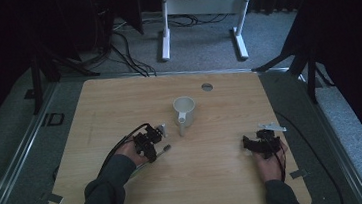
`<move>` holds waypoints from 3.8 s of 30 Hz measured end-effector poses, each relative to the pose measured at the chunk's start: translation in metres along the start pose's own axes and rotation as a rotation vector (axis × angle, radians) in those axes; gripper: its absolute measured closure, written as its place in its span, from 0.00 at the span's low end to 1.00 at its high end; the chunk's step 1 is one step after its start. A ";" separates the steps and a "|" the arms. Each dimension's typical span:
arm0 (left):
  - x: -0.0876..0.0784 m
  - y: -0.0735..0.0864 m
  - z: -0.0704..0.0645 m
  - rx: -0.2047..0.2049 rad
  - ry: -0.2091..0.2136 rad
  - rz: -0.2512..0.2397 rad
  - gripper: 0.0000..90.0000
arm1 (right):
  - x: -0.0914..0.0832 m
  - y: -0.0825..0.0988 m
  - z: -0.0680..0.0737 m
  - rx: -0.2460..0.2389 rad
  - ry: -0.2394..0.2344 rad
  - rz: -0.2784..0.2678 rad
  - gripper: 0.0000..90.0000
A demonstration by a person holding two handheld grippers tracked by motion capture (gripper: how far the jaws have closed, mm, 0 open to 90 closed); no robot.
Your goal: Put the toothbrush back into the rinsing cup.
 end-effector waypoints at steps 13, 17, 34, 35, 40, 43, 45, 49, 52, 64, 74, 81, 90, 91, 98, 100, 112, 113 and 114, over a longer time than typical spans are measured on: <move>0.002 -0.001 -0.001 0.006 0.008 0.008 0.86 | 0.000 0.000 0.000 0.000 0.000 0.000 0.20; 0.003 -0.002 -0.002 0.005 0.011 0.010 0.87 | 0.000 0.000 0.000 0.000 0.000 0.000 0.20; -0.011 0.004 0.006 -0.020 0.020 -0.042 0.88 | 0.000 0.000 0.000 0.000 0.000 0.000 0.20; -0.013 0.005 0.007 -0.023 0.023 -0.049 0.88 | 0.000 0.000 0.000 0.000 0.000 0.000 0.20; -0.025 0.009 0.011 -0.055 0.026 -0.114 0.88 | 0.000 0.000 0.000 0.000 0.000 0.000 0.20; -0.029 0.010 0.013 -0.066 0.027 -0.137 0.88 | 0.000 0.000 0.000 0.000 -0.001 0.000 0.20; -0.032 0.011 0.014 -0.080 0.028 -0.160 0.88 | 0.000 0.000 0.000 0.000 0.000 0.000 0.20; -0.038 0.013 0.017 -0.087 0.025 -0.187 0.88 | 0.000 0.000 0.000 0.000 0.000 0.000 0.20; -0.042 0.014 0.018 -0.101 0.024 -0.214 0.88 | 0.000 0.000 0.000 0.000 0.000 0.000 0.20; -0.054 0.016 0.020 -0.127 0.012 -0.309 0.88 | 0.000 0.000 0.000 0.001 0.000 0.000 0.20; -0.062 0.018 0.022 -0.148 0.007 -0.374 0.88 | 0.000 0.000 0.000 0.000 0.000 -0.001 0.20; -0.067 0.018 0.023 -0.154 0.004 -0.419 0.88 | 0.000 0.000 0.000 0.001 0.000 -0.001 0.20; -0.072 0.017 0.024 -0.169 0.004 -0.475 0.88 | 0.000 0.000 0.000 0.001 0.000 -0.001 0.20; -0.073 0.017 0.024 -0.169 0.002 -0.482 0.88 | 0.000 0.000 0.000 0.000 0.000 -0.001 0.20; -0.077 0.016 0.024 -0.181 0.005 -0.538 0.88 | 0.000 0.000 0.000 -0.001 0.000 0.000 0.20; -0.078 0.015 0.024 -0.183 0.004 -0.552 0.88 | 0.000 0.000 0.000 -0.001 0.000 0.000 0.20; -0.082 0.013 0.024 -0.203 0.011 -0.620 0.88 | 0.000 0.000 0.000 0.000 0.000 0.000 0.20; -0.083 0.012 0.024 -0.204 0.012 -0.628 0.88 | 0.000 0.000 0.000 0.000 0.000 0.000 0.20; -0.083 0.012 0.024 -0.208 0.013 -0.635 0.88 | 0.000 0.000 0.000 -0.001 0.000 0.000 0.20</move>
Point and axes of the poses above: each handheld gripper's, and its own axes: x roughly forward along the jaws, y roughly out of its underside, z roughly to its left, the point moved 4 cm from there along x, roughly forward along the jaws, and after that the axes turned 6 degrees about z, right-handed, at the moved point
